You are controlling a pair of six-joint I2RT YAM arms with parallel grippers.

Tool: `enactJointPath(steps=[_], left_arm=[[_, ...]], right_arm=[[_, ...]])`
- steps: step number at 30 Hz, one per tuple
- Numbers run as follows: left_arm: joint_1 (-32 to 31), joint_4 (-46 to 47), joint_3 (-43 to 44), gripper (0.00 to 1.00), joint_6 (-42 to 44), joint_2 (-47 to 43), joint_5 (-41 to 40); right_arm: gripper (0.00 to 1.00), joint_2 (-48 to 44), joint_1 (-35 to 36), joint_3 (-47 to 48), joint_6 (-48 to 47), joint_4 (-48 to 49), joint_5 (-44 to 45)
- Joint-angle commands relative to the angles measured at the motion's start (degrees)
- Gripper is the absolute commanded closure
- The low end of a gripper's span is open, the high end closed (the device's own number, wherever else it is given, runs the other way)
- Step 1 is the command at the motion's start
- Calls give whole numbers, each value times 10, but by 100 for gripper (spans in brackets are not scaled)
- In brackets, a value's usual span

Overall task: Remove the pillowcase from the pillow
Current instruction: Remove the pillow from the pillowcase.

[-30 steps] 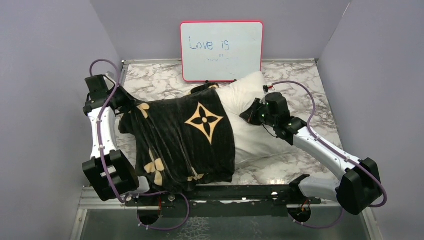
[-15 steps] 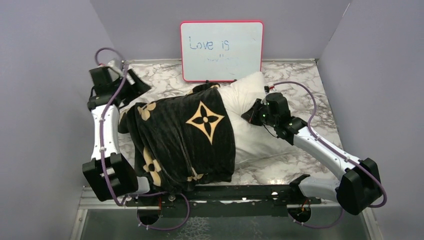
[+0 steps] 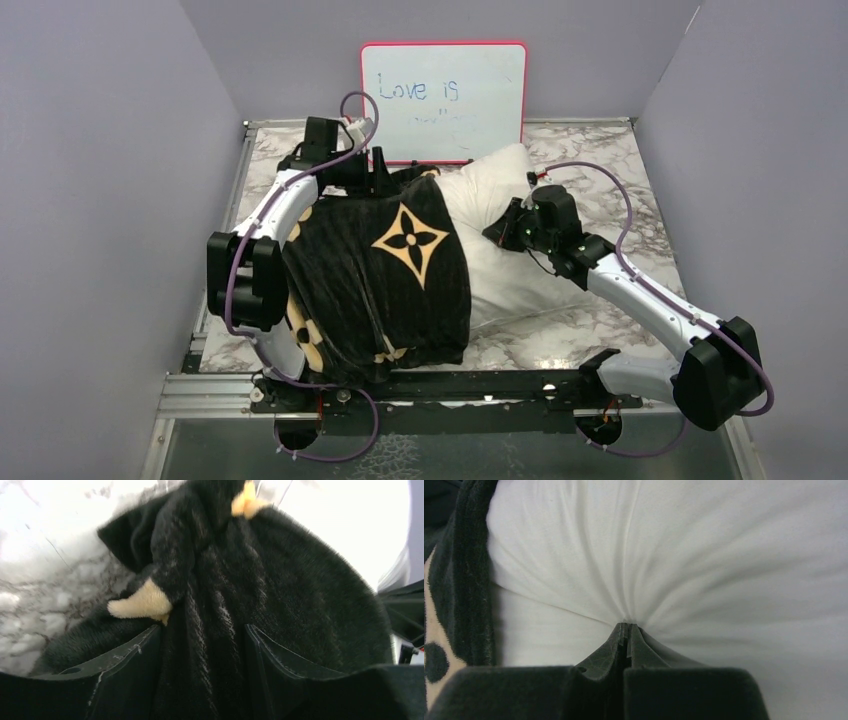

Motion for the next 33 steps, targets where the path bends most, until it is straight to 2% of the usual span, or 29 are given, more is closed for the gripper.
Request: enactJointPath(steps=[1, 3, 4, 6, 11, 13, 16, 19, 25, 28, 31, 33], left_arm=[[1, -16, -34, 55, 15, -18, 0], [17, -13, -58, 86, 2, -39, -50], [32, -13, -69, 98, -7, -51, -69], [73, -7, -88, 100, -20, -80, -93], [231, -10, -113, 100, -28, -153, -101], [266, -28, -111, 100, -18, -166, -107], [279, -49, -116, 100, -1, -172, -100], [279, -42, -136, 100, 9, -175, -23], [254, -28, -145, 100, 21, -188, 53], [206, -24, -137, 100, 21, -192, 36], [174, -14, -131, 100, 10, -192, 6], [167, -11, -128, 100, 11, -191, -11]], right_arm=[[99, 22, -1, -35, -19, -164, 4], [99, 25, -2, -37, -13, -166, 6], [99, 28, -2, -38, -10, -166, 5], [99, 31, -2, -40, 0, -167, 8], [99, 38, -2, -60, 25, -158, -1], [99, 43, -2, -66, 31, -150, -11], [99, 50, -2, -67, 34, -145, -17], [99, 52, -1, -52, 22, -149, -22], [98, 19, -2, 21, -38, -176, -47], [83, 0, -2, 77, -72, -196, -33], [58, -4, -2, 147, -104, -239, 52], [37, 4, -2, 187, -119, -264, 162]])
